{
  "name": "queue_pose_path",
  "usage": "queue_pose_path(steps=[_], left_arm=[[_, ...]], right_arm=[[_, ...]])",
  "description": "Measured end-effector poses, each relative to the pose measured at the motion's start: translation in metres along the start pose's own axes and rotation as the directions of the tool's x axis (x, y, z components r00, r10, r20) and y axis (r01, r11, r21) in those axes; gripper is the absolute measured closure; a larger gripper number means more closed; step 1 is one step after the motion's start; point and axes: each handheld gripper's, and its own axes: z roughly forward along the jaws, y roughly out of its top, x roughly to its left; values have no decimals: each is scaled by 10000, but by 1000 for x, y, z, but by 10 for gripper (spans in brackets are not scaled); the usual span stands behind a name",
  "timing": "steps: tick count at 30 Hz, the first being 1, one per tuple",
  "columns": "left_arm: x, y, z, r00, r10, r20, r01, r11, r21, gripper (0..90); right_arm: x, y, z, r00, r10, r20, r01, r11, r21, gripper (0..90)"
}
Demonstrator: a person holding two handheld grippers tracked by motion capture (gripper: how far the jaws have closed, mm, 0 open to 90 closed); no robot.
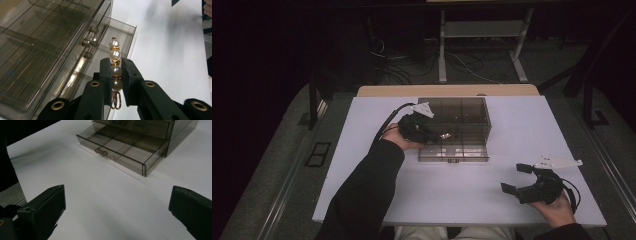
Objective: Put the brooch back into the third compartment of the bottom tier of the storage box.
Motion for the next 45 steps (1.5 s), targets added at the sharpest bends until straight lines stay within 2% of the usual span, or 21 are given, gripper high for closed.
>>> queue_pose_path(steps=[28, 34, 37, 41, 45], left_arm=[[-4, 23, 38, 9995, 91, 298, -87, 9999, -119, 787], [-6, 28, 47, 9993, 3, 378, 6, 9997, -234, 787], [-7, 30, 52, 9991, 133, 398, -126, 9997, -189, 787], [-10, 33, 58, 9989, -83, 451, 92, 9998, -198, 787], [-10, 34, 65, 9988, -2, 483, 13, 9997, -227, 786]], right_arm=[[0, 0, 0, 10000, -42, -54, 42, 10000, -11, 3], [0, 0, -1, 10000, -49, -69, 49, 10000, -1, 3], [-1, 0, -1, 9999, -83, -72, 83, 10000, -23, 3], [-1, 0, -1, 9999, -92, -72, 92, 9999, -44, 3], [-1, 0, -2, 9999, -93, -78, 93, 9999, -48, 3]])
